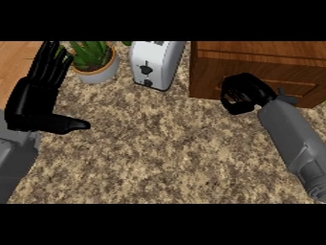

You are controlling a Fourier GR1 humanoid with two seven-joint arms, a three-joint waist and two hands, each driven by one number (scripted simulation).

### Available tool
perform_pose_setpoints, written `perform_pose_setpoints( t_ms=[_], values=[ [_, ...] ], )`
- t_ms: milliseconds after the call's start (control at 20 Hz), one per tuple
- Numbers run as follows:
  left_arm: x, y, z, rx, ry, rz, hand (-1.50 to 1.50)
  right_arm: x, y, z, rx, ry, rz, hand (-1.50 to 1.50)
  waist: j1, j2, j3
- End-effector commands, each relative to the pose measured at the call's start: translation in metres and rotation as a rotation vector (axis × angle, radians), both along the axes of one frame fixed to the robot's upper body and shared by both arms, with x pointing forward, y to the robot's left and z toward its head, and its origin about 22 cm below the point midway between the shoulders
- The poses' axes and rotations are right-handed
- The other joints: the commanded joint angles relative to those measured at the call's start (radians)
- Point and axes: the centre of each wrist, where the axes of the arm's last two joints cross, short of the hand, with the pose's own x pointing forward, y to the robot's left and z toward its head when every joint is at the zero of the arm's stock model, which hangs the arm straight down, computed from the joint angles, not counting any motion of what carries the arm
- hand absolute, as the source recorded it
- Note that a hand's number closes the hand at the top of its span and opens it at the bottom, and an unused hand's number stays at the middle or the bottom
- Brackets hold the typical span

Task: Pick up the cup, place it into the drawer and close the drawer

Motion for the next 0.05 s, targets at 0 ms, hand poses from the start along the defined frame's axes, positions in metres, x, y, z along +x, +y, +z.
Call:
perform_pose_setpoints(
  t_ms=[0],
  values=[
    [-0.004,-0.0132,-0.0117,-0.011,0.015,-0.017,-1.5,0.0175,-0.033,0.0426,-0.016,-0.079,-0.216,1.5,0.019,0.038,0.009]
  ],
)
